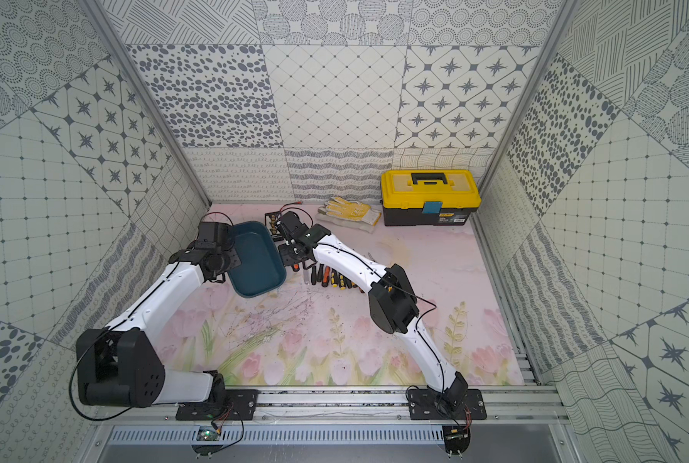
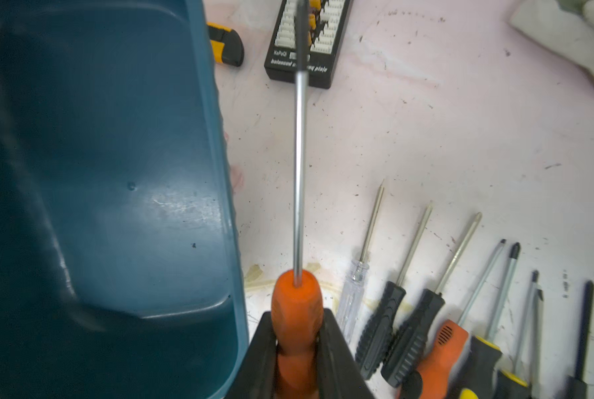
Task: Take out the screwdriver from the storage box
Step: Place the screwdriver at the center of the board.
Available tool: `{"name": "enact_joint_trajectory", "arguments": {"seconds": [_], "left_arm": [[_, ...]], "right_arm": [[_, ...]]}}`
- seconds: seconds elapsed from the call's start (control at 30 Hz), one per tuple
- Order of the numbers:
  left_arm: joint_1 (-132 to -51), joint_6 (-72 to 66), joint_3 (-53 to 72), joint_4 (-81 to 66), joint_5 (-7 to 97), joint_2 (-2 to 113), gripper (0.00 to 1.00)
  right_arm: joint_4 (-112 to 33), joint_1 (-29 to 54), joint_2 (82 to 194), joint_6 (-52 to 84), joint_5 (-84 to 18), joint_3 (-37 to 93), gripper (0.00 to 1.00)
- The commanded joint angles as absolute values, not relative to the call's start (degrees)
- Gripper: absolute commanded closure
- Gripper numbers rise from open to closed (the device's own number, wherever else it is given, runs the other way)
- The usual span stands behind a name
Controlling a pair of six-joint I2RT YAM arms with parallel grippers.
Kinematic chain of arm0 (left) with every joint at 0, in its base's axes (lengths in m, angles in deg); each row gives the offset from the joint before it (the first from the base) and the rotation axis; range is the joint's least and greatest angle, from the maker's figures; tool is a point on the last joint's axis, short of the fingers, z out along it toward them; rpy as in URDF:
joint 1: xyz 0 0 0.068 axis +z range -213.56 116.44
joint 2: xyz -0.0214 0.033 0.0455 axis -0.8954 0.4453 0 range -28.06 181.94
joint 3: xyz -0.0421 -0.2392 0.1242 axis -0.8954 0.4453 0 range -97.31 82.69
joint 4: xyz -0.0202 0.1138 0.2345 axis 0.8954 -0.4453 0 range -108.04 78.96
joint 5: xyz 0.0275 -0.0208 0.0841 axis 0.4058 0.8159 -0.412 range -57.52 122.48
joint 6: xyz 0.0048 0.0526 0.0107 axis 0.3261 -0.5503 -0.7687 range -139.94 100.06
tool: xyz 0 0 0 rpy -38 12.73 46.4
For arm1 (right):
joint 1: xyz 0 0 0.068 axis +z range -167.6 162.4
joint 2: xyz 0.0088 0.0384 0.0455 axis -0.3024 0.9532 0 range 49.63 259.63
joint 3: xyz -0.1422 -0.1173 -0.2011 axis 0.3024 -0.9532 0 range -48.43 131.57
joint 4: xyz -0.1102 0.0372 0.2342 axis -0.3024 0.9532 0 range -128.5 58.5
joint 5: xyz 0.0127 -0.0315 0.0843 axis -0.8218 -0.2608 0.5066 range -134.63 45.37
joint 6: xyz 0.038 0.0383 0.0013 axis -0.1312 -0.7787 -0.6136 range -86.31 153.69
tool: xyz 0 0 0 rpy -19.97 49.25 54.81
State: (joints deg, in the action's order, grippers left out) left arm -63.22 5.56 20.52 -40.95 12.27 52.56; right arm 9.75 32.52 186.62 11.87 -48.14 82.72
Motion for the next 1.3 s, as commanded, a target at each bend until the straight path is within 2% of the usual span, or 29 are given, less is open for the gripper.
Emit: {"name": "enact_joint_trajectory", "arguments": {"seconds": [0.0,0.7,0.97,1.27], "left_arm": [[-62.1,4.9,19.7,-42.2,11.4,51.5,1.0],[-62.1,6.1,20.3,-41.1,14.1,51.9,1.0],[-62.1,6.2,20.2,-41.3,14.5,52.0,1.0],[-62.1,6.5,19.8,-41.3,15.3,52.3,1.0]], "right_arm": [[10.9,32.7,190.8,10.1,-47.1,86.6,1.0],[14.8,30.6,203.4,5.8,-46.7,96.9,1.0],[21.3,28.1,203.4,3.6,-48.1,96.0,1.0],[21.6,27.7,200.8,4.1,-47.8,92.2,1.0]]}}
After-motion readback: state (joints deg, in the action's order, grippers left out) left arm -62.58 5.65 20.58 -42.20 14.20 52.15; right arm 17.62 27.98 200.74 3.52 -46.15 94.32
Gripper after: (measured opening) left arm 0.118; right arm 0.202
